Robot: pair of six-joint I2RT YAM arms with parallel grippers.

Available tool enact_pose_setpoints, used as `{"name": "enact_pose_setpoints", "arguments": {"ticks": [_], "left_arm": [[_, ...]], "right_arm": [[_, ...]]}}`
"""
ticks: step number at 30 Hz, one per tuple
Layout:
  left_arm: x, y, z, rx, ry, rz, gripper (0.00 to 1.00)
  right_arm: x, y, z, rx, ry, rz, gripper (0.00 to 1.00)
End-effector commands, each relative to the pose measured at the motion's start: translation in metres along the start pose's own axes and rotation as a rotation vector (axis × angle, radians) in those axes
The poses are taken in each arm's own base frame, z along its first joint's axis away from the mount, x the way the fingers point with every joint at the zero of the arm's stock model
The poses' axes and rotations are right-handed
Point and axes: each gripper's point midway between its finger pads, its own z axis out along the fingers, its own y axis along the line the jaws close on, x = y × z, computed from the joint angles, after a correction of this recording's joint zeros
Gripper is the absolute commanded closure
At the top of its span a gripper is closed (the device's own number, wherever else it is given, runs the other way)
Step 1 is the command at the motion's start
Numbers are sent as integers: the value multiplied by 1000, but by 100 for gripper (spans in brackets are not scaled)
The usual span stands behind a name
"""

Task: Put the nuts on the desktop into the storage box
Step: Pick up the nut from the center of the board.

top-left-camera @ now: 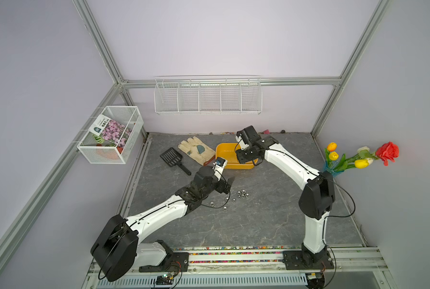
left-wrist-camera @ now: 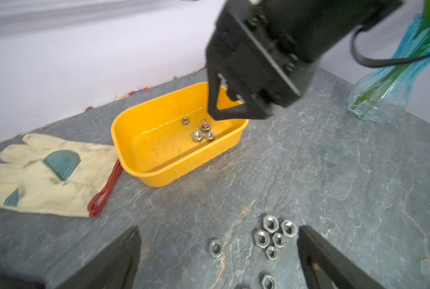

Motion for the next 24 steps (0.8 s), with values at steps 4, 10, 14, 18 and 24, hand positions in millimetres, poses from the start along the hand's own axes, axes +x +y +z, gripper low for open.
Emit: {"name": "enact_pose_setpoints", "arguments": {"ticks": [4, 10, 14, 18, 24], "left_arm": [[41, 39, -15, -227, 173, -129, 0], [73, 54, -27, -344, 320, -198, 0], [98, 50, -29, -355, 466, -240, 0], [126, 40, -29, -334, 607, -276, 4], [161, 31, -25, -311, 746, -306, 9]], "right_arm": [[37, 21, -21, -49, -14, -60, 57], [80, 44, -25, -158, 10, -109, 57], [100, 58, -24, -270, -2, -106, 57], [121, 63, -21, -318, 15, -90, 57], [148, 56, -17, -283, 53, -80, 58]]}}
